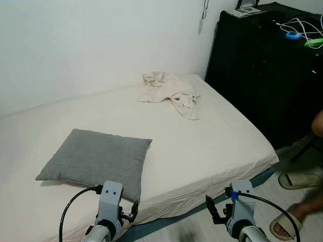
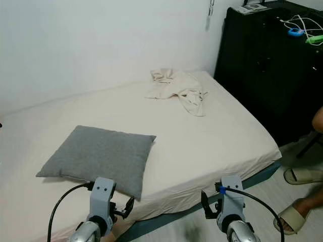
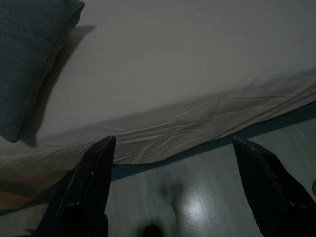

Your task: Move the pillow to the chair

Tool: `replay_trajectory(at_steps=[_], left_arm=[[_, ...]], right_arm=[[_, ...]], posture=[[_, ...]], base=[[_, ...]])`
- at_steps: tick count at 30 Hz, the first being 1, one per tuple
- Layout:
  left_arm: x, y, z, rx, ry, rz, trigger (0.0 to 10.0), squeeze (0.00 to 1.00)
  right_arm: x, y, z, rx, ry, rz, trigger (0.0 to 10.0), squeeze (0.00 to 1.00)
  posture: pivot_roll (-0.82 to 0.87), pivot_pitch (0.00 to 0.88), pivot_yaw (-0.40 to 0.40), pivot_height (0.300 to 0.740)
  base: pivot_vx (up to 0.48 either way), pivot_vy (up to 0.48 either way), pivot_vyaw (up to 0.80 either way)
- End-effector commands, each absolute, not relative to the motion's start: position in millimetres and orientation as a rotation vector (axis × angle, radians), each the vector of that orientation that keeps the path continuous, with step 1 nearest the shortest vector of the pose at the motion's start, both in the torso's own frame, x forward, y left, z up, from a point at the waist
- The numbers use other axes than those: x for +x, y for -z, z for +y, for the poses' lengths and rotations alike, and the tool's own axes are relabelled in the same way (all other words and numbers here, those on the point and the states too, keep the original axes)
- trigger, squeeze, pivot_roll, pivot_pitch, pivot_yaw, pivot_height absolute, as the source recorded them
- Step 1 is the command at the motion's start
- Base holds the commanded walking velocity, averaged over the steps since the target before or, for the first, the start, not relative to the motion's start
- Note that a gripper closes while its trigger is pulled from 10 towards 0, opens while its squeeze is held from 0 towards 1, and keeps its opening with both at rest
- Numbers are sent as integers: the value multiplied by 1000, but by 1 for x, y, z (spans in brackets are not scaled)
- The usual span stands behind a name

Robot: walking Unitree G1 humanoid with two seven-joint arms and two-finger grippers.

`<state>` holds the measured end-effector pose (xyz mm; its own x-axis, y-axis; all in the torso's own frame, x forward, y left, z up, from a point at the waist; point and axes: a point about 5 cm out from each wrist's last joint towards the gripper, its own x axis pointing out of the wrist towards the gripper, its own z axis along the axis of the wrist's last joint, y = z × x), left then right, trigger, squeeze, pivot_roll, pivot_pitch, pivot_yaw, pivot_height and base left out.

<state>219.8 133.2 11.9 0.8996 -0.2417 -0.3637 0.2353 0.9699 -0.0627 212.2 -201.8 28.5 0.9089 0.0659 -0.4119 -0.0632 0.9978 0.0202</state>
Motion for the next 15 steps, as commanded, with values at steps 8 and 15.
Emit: replay_trajectory(at_steps=[8,15], left_arm=[[215,-6,137,-12,226,415,10000,0],[216,-6,137,-3,233,413,10000,0]], right_arm=[[208,-24,-201,11,-65,454,10000,0],[209,-23,-201,14,-69,456,10000,0]], posture=[[-87,117,42,740],[-83,117,40,740]], base=[[0,-123,0],[0,0,0]])
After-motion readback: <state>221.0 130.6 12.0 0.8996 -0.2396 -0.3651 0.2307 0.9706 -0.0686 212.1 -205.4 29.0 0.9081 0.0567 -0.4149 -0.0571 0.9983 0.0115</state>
